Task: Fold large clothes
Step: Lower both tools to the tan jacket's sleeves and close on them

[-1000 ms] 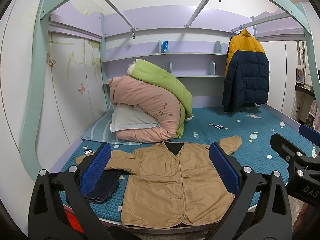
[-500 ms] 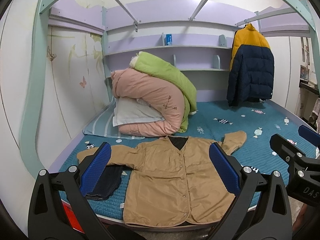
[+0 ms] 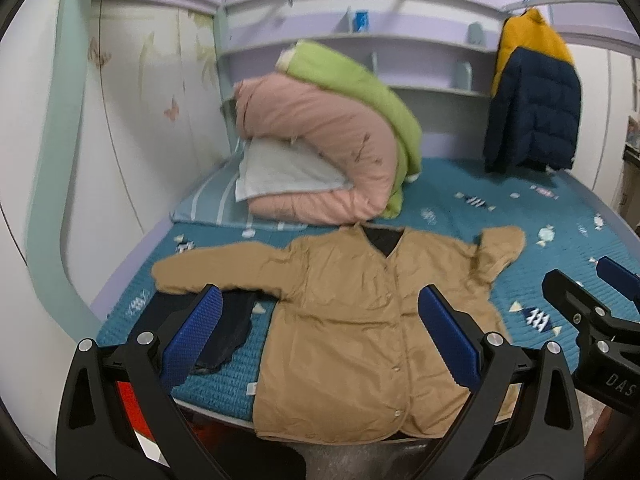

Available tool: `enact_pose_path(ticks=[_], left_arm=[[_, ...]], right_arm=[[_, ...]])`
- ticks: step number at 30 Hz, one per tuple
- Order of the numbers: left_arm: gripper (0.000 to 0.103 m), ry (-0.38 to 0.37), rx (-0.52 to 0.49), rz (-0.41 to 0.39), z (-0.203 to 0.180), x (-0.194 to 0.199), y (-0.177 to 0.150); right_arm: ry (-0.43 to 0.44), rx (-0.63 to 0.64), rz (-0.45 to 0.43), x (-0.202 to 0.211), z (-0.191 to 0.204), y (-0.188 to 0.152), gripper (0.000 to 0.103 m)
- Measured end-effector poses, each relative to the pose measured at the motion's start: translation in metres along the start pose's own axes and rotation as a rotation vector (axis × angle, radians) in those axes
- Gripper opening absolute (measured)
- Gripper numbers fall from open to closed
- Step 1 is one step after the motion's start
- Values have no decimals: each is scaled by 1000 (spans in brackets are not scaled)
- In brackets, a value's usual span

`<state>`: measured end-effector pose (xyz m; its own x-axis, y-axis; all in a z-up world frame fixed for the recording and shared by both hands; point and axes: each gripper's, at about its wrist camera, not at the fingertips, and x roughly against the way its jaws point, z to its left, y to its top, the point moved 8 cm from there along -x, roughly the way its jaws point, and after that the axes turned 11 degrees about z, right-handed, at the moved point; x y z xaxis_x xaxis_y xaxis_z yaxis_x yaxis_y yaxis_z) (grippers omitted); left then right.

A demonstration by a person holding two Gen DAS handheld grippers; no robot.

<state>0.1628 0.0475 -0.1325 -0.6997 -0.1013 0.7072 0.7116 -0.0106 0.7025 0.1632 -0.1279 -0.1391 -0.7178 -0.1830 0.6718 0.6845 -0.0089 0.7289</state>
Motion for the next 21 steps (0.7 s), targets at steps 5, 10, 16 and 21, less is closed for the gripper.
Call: enact_pose_path(ticks=[5, 10, 16, 21], left_arm=[[98, 40, 32, 91, 26, -51, -5], [98, 94, 43, 162, 59, -103, -5], [98, 59, 171, 296, 138, -189, -10], [98, -14, 413, 404, 238, -264, -20]], right_arm=[[12, 24, 73, -52, 15, 0, 96], [40, 41, 131, -102, 31, 4, 96], [50, 69, 166, -170, 49, 15, 96], [69, 78, 215, -223, 62, 17, 96]])
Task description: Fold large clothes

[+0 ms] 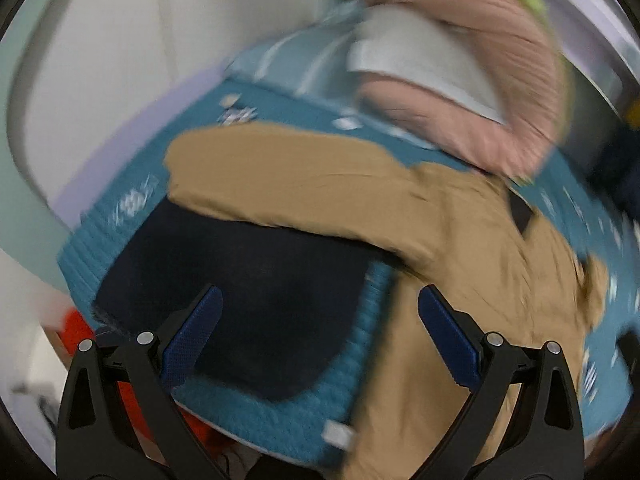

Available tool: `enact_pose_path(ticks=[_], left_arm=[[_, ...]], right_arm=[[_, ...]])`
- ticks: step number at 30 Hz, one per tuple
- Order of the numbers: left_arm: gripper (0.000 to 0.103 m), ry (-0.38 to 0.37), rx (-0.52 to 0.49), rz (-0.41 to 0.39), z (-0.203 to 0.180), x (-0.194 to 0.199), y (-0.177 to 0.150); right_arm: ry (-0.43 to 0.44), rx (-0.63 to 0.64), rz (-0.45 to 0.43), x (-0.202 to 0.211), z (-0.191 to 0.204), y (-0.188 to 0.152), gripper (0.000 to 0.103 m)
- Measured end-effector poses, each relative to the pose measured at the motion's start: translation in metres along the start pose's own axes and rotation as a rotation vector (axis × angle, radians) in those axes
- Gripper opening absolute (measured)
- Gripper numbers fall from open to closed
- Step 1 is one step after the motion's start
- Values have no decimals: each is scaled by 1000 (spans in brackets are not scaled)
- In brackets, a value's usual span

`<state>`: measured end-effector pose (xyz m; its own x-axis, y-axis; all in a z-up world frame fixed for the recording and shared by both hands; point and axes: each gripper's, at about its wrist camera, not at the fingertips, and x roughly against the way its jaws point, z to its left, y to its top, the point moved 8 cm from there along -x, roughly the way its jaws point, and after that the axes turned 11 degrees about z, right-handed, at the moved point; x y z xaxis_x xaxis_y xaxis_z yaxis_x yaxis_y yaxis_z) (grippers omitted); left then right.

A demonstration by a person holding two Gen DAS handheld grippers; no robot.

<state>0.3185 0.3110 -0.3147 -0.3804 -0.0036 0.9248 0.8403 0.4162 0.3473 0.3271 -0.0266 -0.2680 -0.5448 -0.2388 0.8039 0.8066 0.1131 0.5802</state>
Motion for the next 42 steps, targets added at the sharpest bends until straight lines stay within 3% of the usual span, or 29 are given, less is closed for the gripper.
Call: enact_pose_path(ticks=[4, 8, 15, 17, 19, 20, 22, 23, 24, 27, 31, 34, 35, 37, 41, 42], left_arm=[[98, -47, 171, 66, 59, -41, 37], [98, -25, 251, 107, 95, -75, 60], [97, 79, 222, 74, 97, -93, 91], [73, 96, 215, 42, 97, -87, 95], [38, 90, 208, 15, 95, -81, 98], [14, 37, 203, 12, 93, -77, 98], [14, -10, 230, -12, 90, -65, 100], [14, -11, 219, -32, 85, -58, 102], [14, -15, 203, -61, 79, -48, 104], [14, -25, 127, -158, 53, -10, 108], [14, -86, 32, -213, 6, 26, 110], [14, -105, -75, -242, -48, 45, 108], [14, -113, -110, -252, -66, 50, 106], [14, -149, -178, -258, -107, 55, 104], [14, -210, -334, -208, -202, 42, 86], [14, -218, -366, -192, -225, 35, 80]], right_arm=[[4, 25, 29, -40, 11, 6, 96], [25, 20, 81, -80, 20, 7, 96], [15, 42, 108, -132, 35, 22, 96], [19, 40, 115, -144, 40, 30, 96], [11, 84, 115, -157, 54, 39, 96], [16, 122, 105, -161, 65, 43, 96], [12, 189, 118, -173, 85, 46, 96], [8, 206, 126, -178, 91, 46, 88], [-14, 229, 138, -185, 98, 47, 67], [-43, 275, 216, -213, 110, 40, 28], [33, 323, 406, -257, 117, 9, 22], [151, 245, 405, -253, 103, 14, 22], [240, 151, 400, -245, 88, 19, 22], [321, 56, 353, -223, 56, 27, 22], [315, -48, 233, -167, -28, 34, 23], [293, -93, 196, -149, -65, 32, 23]])
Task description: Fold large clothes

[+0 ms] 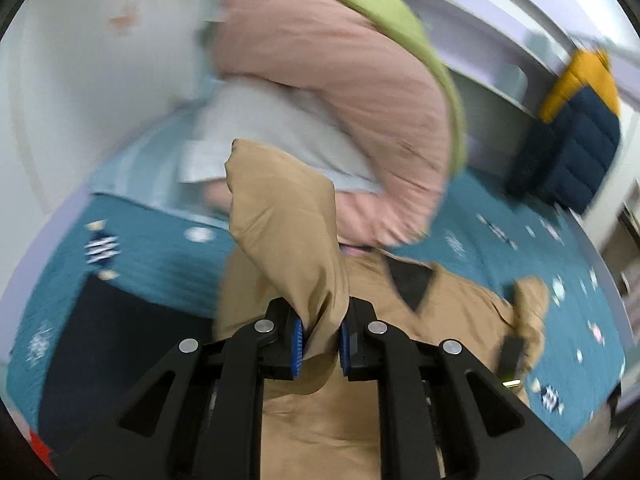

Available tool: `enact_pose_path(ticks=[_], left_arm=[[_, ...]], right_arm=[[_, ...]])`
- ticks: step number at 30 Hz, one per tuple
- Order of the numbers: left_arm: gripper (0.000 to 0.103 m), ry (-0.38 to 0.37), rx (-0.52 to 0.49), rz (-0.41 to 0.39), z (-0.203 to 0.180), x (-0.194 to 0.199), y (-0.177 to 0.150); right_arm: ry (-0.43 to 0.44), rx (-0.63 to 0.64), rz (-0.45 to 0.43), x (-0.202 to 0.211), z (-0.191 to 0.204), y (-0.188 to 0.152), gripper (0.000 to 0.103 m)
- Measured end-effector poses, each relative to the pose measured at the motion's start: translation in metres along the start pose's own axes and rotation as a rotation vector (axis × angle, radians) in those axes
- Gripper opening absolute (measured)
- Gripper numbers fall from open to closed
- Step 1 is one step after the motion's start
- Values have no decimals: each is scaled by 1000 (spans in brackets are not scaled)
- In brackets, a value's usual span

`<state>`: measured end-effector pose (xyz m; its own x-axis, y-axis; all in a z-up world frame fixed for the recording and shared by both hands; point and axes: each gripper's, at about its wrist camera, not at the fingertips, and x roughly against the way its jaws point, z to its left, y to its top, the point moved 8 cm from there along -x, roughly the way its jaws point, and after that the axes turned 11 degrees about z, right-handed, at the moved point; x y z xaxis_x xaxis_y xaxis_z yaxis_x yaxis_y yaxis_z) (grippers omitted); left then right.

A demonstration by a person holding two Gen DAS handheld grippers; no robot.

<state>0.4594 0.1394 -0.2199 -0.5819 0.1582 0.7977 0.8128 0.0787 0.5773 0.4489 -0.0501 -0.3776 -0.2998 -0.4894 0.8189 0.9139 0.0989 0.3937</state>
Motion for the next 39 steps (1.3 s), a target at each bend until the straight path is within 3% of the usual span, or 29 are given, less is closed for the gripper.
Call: enact_pose_path(ticks=[6, 12, 17, 19, 20, 21, 22, 23, 27, 29, 32, 34, 35, 36, 38, 39], left_arm=[[14, -98, -115, 119, -111, -78, -16], [13, -63, -267, 244, -197, -161, -62], [14, 24, -362, 357, -224, -215, -114], [20, 45, -383, 413, -229, -232, -129], [29, 49, -390, 415, -230, -236, -132], [50, 33, -398, 419, -233, -238, -135], [62, -14, -403, 431, -240, -238, -140], [74, -48, -410, 441, -239, -235, -141], [74, -134, -436, 483, -251, -236, -149], [74, -196, -408, 480, -253, -229, -146], [74, -288, -337, 445, -245, -208, -136], [74, -287, -308, 409, -232, -194, -129], [74, -273, -293, 386, -226, -191, -124], [74, -253, -271, 365, -214, -185, -119], [74, -223, -232, 345, -194, -178, -112], [74, -204, -215, 341, -183, -178, -110]], right_arm=[[-199, -215, -194, 116, -155, -21, 26], [-276, -470, -273, 167, -286, -42, 38], [-334, -536, -256, 171, -332, -38, 47], [-342, -512, -261, 170, -337, -23, 53], [-348, -530, -257, 169, -342, -19, 62], [-335, -583, -255, 165, -349, -16, 66], [-294, -636, -261, 162, -355, -19, 66], [-200, -725, -275, 156, -370, -18, 66], [-58, -885, -341, 148, -408, -16, 66], [-38, -944, -358, 143, -421, -15, 66], [112, -1020, -424, 134, -439, -11, 66], [228, -1031, -477, 130, -448, -5, 66], [255, -1019, -500, 133, -449, -2, 58], [277, -991, -514, 137, -446, 2, 34], [275, -930, -539, 153, -439, 9, 9], [262, -890, -569, 167, -433, 13, 8]])
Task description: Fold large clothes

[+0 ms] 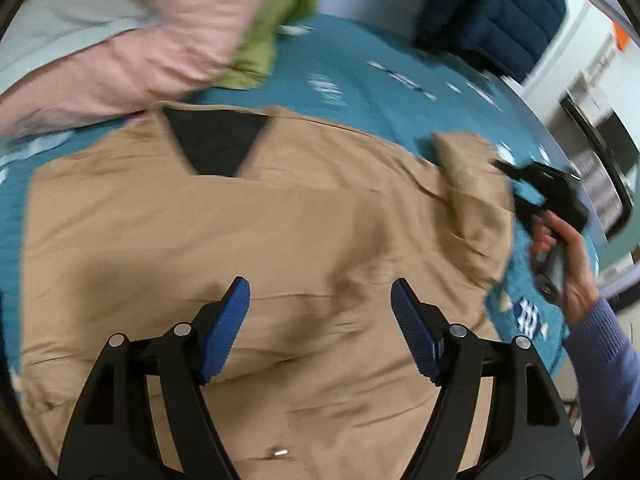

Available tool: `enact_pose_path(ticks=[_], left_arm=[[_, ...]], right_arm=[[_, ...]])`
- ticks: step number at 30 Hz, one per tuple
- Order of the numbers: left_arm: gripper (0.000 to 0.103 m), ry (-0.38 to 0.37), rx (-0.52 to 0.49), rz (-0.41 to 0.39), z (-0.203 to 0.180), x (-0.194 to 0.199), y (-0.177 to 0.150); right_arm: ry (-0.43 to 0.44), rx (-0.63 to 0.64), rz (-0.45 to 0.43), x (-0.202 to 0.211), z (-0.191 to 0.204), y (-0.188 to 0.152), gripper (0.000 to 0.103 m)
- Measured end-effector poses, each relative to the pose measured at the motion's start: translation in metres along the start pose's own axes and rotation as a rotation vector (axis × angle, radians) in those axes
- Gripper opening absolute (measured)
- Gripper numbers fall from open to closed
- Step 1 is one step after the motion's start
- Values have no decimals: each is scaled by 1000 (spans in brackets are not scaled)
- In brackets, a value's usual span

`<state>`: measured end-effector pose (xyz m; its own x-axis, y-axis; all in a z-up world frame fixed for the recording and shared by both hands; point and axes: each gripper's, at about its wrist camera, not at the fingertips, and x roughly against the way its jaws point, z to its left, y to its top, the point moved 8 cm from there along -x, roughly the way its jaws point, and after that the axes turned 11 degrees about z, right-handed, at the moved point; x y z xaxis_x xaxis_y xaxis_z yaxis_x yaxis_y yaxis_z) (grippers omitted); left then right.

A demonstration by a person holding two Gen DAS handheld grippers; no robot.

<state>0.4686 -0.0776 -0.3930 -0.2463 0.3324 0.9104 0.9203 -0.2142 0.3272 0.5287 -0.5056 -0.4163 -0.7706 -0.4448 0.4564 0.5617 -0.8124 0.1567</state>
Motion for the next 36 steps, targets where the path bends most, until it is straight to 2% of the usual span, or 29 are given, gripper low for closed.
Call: enact_pose_path(ticks=[5, 8, 11, 14, 16, 20, 22, 25, 27, 28, 30, 32, 34, 35, 36], left_arm=[[74, 112, 97, -21, 55, 14, -4], [74, 159, 159, -39, 83, 26, -9], [74, 241, 216, -55, 112, 41, -15], [74, 337, 220, -81, 133, 62, -25], [74, 345, 229, -92, 144, 75, -31], [74, 333, 274, -86, 164, 87, -39], [74, 338, 288, -85, 172, 90, -43], [74, 334, 305, -83, 180, 92, -48], [74, 324, 311, -77, 184, 91, -51], [74, 318, 316, -76, 185, 91, -51], [74, 298, 321, -77, 186, 92, -52], [74, 286, 320, -84, 185, 94, -50], [75, 268, 314, -83, 183, 94, -44], [75, 263, 312, -80, 181, 92, -40], [77, 251, 306, -80, 178, 91, -35]], right_arm=[[31, 168, -125, 56, 67, 0, 8], [16, 308, -127, 63, 112, -20, 8], [4, 480, -100, 54, 164, -58, 8], [-2, 635, -43, 22, 212, -110, 8], [37, 703, 40, -10, 232, -156, 9], [52, 783, 211, -70, 242, -246, 9], [29, 812, 337, -114, 229, -295, 11], [-66, 834, 457, -157, 197, -341, 16], [-140, 781, 560, -183, 166, -358, 23], [-183, 745, 605, -192, 149, -361, 23], [-167, 726, 613, -188, 139, -360, 23], [-154, 752, 613, -178, 145, -355, 27], [-127, 786, 594, -160, 153, -355, 37], [-122, 810, 571, -153, 161, -349, 50], [-116, 825, 549, -143, 163, -350, 58]])
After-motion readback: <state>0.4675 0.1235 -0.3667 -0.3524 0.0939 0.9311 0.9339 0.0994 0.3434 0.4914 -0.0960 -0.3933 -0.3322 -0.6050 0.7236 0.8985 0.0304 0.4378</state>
